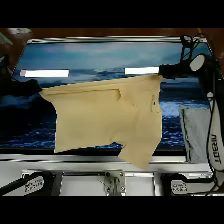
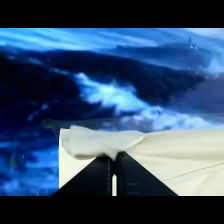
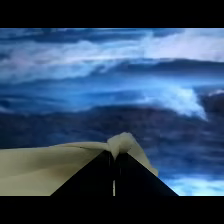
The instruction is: Fold the shirts.
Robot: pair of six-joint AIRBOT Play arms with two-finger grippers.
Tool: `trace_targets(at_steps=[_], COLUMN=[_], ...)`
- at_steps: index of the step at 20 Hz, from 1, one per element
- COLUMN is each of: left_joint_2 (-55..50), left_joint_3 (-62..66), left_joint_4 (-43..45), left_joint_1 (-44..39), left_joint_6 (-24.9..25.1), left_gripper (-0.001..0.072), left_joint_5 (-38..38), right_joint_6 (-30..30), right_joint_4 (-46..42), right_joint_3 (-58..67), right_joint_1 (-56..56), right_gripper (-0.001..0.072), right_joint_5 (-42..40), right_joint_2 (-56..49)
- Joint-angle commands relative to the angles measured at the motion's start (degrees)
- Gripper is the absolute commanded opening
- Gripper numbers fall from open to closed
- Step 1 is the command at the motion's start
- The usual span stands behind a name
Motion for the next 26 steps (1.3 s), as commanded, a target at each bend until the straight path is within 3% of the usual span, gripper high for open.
trace_targets(at_steps=[1,7,11,16,21,22,23,24,26], left_joint_2=[-7.89,-16.63,-16.87,-17.55,-18.14,-18.12,-18.12,-18.01,-16.59], left_joint_3=[-0.20,-0.20,-0.09,0.09,0.04,0.09,0.37,0.79,1.33], left_joint_4=[-1.31,-1.36,-0.66,3.69,3.69,3.67,3.69,3.91,4.85], left_joint_1=[-3.13,-5.27,-4.85,-4.44,-4.94,-4.87,-4.68,-4.22,-2.19], left_joint_6=[0.04,-0.22,-0.15,-0.20,-3.91,-3.93,-4.61,-4.70,-3.93], left_gripper=[0.0037,0.0037,0.0036,0.0036,0.0040,0.0144,0.0418,0.0604,0.0588], left_joint_5=[13.31,13.75,3.69,-13.88,-16.52,-16.79,-18.01,-19.89,-24.30], right_joint_6=[0.00,0.00,-0.04,0.48,6.25,6.21,6.14,5.60,2.51], right_joint_4=[3.21,3.04,-2.08,-5.11,-5.57,-5.40,-5.42,-5.55,-6.40], right_joint_3=[-0.26,-0.26,-0.26,-0.85,-7.10,-7.34,-7.04,-6.38,-4.17], right_joint_1=[0.00,-0.02,-0.81,-0.61,-0.42,-0.42,-0.42,-0.61,-1.03], right_gripper=[0.0064,0.0064,0.0063,0.0063,0.0065,0.0138,0.0361,0.0548,0.0567], right_joint_5=[-13.20,-10.40,-3.61,23.32,23.06,22.86,23.02,23.58,27.41], right_joint_2=[-6.71,-12.85,-11.04,-9.51,-9.51,-9.49,-9.22,-8.57,-5.86])
